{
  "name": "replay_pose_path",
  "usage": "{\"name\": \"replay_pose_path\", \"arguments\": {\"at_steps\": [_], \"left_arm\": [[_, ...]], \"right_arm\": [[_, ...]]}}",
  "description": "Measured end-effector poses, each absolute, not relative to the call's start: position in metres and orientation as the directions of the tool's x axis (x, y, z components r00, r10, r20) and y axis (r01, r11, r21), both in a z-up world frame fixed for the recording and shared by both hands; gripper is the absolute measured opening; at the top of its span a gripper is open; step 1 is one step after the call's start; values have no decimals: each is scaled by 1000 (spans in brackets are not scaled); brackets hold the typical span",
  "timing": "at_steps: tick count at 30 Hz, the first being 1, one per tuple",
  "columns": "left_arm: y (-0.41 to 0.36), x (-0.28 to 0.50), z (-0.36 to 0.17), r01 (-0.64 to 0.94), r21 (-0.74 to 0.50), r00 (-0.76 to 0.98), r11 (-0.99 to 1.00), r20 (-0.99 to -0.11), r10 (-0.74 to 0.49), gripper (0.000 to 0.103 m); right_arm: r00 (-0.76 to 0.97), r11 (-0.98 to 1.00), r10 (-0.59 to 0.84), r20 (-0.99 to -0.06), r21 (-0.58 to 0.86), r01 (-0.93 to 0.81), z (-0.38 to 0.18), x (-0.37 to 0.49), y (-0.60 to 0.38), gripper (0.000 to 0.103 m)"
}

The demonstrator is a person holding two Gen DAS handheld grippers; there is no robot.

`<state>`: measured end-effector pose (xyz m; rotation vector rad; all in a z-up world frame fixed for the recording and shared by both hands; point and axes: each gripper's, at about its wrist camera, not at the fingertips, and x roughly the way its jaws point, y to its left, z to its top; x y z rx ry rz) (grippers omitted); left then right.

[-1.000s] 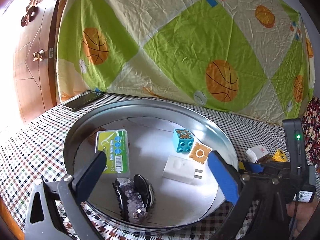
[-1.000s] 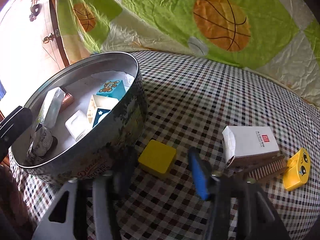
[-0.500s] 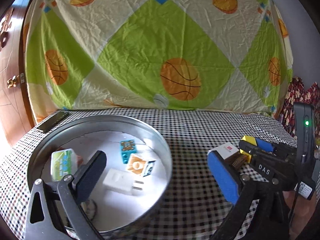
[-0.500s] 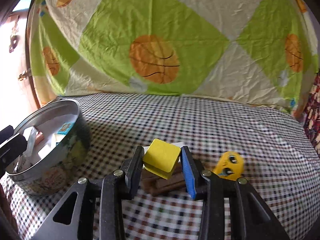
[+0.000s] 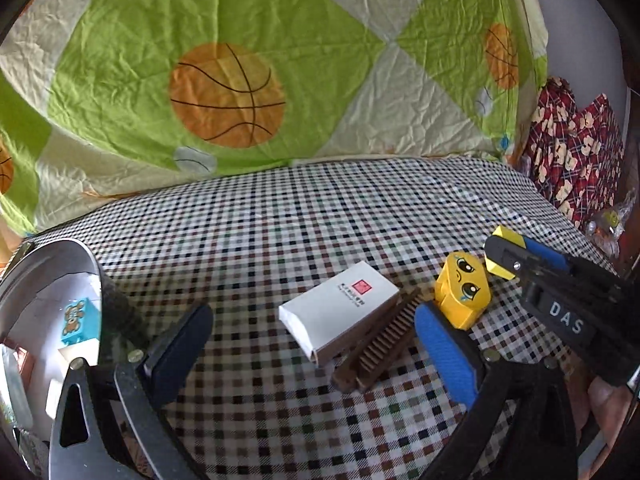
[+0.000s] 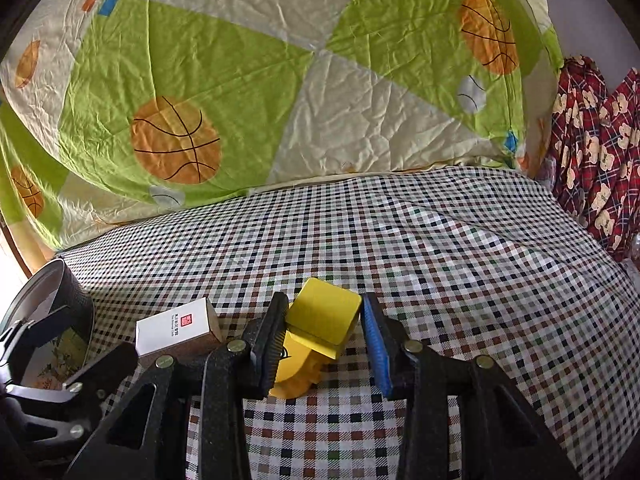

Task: Organize rigid objects
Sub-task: 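Grasp the white red-logo box with the left tool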

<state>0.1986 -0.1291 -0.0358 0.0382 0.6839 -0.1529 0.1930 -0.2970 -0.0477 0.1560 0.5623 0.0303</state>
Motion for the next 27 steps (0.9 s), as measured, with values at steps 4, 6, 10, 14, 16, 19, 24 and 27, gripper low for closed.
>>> {"name": "replay_pose_path", "arguments": {"at_steps": [4, 6, 10, 14, 16, 19, 24, 27], "left_arm": [[-133, 213, -46, 182, 4, 739, 983, -660, -134, 102], [-134, 219, -50, 193, -1, 717, 981, -683, -141, 101], [-138, 229, -53, 231, -14, 700, 973, -692, -177, 100], [-142, 238, -59, 279, -28, 648, 960, -732, -210, 83], [-139, 240, -61, 283, -59, 632, 957, -739, -233, 73], [-136, 239, -61, 310, -90, 619, 946, -737, -273, 62], [-137, 237, -59, 310, -68, 629, 948, -733, -258, 63], [-137, 244, -57, 284, -51, 646, 957, -728, -231, 63]], "right_arm": [[852, 987, 77, -518, 161, 9, -47, 190, -298, 40], [854, 987, 79, -514, 163, 7, -47, 190, -298, 40], [855, 986, 80, -512, 164, 6, -47, 189, -297, 40], [856, 986, 82, -511, 165, 4, -47, 189, -296, 40], [857, 987, 83, -509, 160, 0, -46, 188, -294, 40], [859, 989, 82, -505, 151, -6, -44, 187, -292, 40], [859, 988, 85, -505, 155, -6, -44, 187, -292, 40], [860, 989, 84, -503, 150, -9, -43, 186, -290, 40]]}}
